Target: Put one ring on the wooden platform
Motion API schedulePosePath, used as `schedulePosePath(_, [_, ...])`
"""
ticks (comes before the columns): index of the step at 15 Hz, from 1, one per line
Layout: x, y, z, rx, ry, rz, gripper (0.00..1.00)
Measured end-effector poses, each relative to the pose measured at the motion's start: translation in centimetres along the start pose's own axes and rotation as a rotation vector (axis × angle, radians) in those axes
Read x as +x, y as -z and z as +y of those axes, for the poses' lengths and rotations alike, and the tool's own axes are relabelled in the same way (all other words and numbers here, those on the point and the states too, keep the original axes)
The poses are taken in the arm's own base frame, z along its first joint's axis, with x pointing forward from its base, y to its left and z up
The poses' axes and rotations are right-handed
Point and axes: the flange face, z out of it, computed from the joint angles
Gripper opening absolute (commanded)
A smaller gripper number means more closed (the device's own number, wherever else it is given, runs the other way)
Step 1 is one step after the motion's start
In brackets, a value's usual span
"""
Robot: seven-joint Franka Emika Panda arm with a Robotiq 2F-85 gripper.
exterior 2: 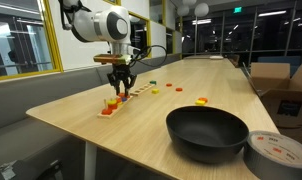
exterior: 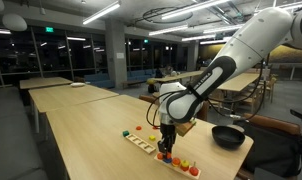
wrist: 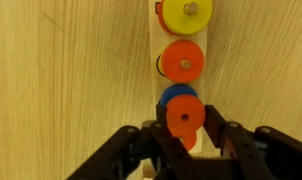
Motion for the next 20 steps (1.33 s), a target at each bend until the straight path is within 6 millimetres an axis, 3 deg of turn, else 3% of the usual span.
schedulePosePath(14, [-1.2, -1.0, 0.4, -0.007, -0.016, -0.029, 0.24])
schedulePosePath(15, [-1.2, -1.0, 0.4, -0.008, -0.017, -0.029, 0.67])
schedulePosePath(17, [-1.2, -1.0, 0.4, -0.014, -0.02, -0.028, 0.73])
schedulePosePath(20, [-1.3, -1.1, 0.4, -0.02, -0.02, -0.031, 0.95])
